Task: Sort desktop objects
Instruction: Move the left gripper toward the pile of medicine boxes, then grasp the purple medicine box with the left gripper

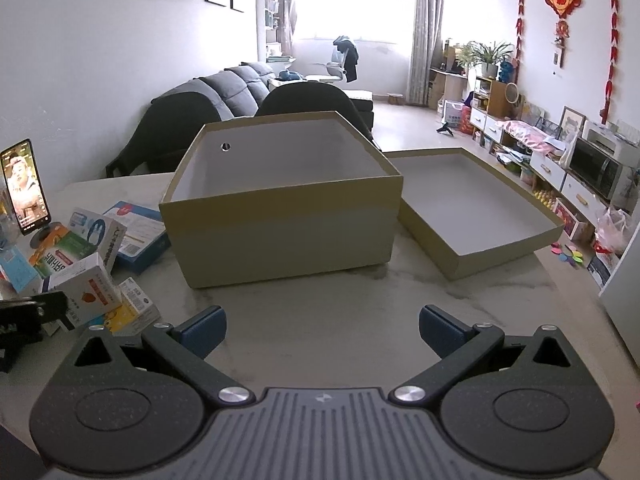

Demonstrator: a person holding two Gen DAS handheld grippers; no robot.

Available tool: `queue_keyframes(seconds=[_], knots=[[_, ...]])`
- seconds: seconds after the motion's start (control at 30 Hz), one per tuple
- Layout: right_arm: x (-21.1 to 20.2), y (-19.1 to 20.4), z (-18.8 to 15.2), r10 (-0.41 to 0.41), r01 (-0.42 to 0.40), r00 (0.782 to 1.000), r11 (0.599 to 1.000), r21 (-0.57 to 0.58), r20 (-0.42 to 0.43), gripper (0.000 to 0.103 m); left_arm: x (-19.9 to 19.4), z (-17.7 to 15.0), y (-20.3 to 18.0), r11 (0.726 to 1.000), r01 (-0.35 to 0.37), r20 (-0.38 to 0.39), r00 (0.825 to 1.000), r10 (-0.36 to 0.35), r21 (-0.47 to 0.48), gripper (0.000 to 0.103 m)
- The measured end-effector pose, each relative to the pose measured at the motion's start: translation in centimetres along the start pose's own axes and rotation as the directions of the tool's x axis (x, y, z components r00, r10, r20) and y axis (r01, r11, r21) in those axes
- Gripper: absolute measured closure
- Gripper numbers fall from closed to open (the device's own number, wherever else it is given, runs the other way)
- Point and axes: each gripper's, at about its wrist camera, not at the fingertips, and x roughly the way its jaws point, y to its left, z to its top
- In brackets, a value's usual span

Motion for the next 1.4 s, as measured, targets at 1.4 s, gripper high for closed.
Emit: queue_keyframes(seconds=[1.4], knots=[[2.3,-0.9,-0.3,0.046,-0.045,0.998,0.999,-0.029,0.041,0.0,2.2,-0.4,17.7,0.779,-0.295,-0.211,0.954,0.211,-0.553,0.006]])
